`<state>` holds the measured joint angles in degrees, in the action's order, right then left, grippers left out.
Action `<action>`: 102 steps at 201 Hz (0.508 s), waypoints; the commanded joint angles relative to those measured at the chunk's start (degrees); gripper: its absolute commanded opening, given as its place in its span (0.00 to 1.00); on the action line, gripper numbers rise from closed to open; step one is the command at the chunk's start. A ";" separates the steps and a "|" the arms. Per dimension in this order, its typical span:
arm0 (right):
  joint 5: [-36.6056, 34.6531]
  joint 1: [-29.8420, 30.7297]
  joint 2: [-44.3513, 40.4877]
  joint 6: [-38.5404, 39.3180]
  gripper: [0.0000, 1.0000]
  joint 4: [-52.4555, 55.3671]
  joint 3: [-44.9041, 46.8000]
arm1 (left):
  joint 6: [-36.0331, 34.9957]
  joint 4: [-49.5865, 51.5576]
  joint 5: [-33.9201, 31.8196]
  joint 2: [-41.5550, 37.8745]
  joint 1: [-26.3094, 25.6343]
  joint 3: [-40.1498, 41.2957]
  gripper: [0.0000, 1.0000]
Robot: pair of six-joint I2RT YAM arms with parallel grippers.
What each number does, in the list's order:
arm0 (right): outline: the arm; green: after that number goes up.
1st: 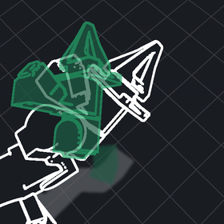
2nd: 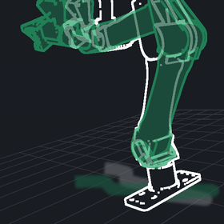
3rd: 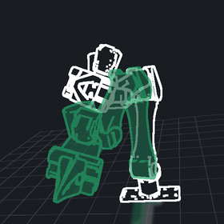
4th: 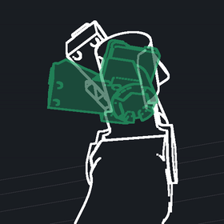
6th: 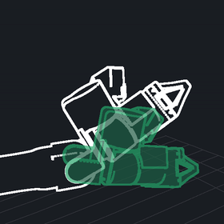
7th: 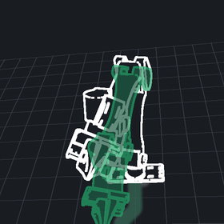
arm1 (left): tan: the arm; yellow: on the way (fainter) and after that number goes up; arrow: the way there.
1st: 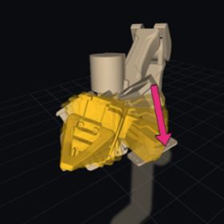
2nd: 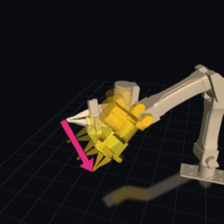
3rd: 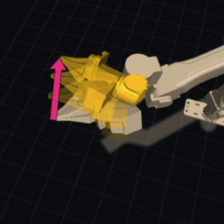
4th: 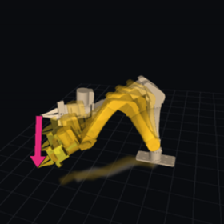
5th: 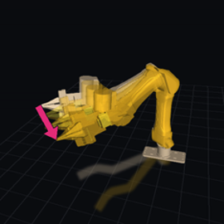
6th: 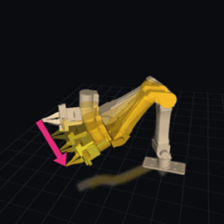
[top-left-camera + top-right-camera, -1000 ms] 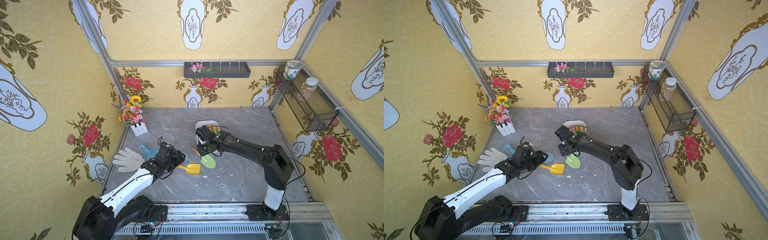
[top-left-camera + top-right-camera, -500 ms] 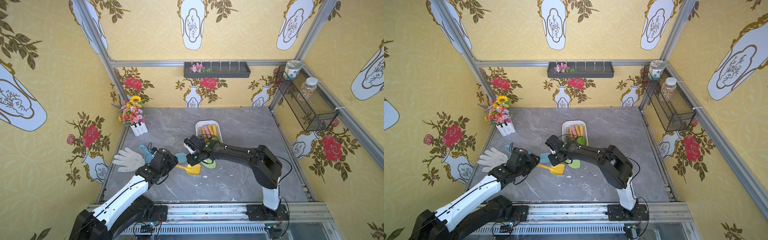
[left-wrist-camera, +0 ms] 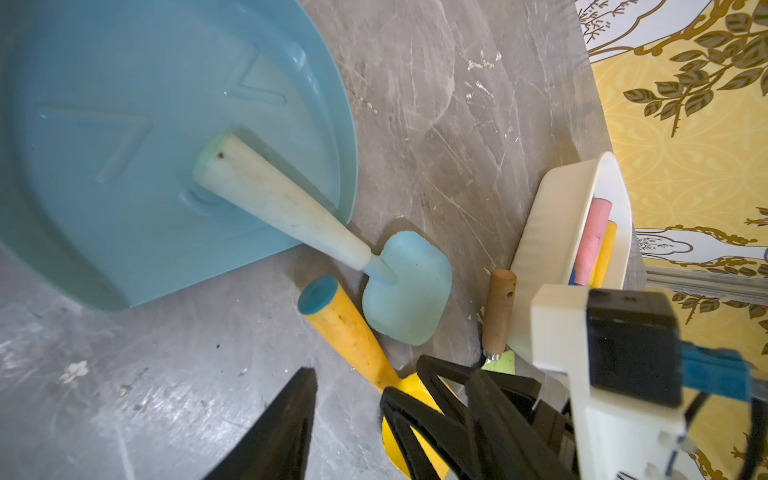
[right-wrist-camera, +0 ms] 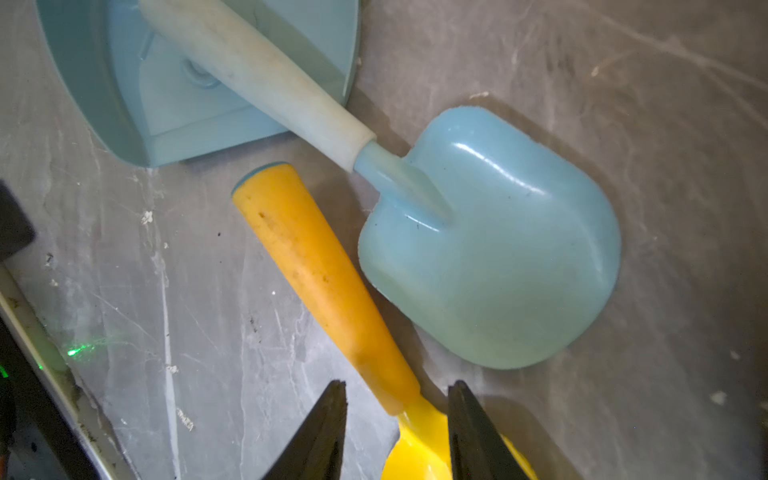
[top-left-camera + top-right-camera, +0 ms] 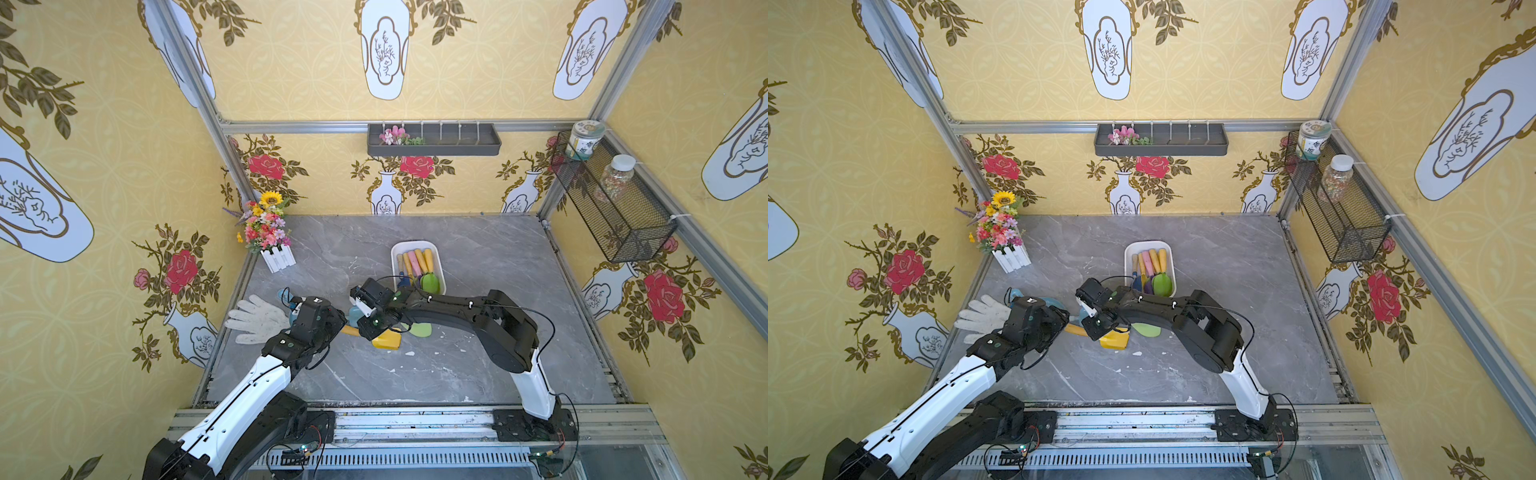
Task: Put the shovel into the storage box
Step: Pick up the shovel from the center of the board.
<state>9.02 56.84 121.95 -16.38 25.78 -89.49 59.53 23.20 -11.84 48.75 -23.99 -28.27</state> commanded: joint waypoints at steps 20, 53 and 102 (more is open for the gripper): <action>-1.89 1.34 2.47 2.44 0.43 1.77 -2.13 | -1.12 0.52 0.06 -0.83 0.43 -0.12 0.62; -2.72 1.90 3.37 2.70 0.42 2.09 -2.44 | -1.35 0.71 0.06 -1.44 0.69 -0.15 0.62; -4.13 2.62 4.65 3.49 0.40 2.34 -2.28 | -1.38 0.70 0.16 -2.26 0.78 -0.20 0.62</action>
<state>6.48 59.05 125.43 -13.65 26.98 -91.77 58.85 23.70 -11.81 46.68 -23.27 -28.27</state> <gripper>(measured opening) 0.397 0.623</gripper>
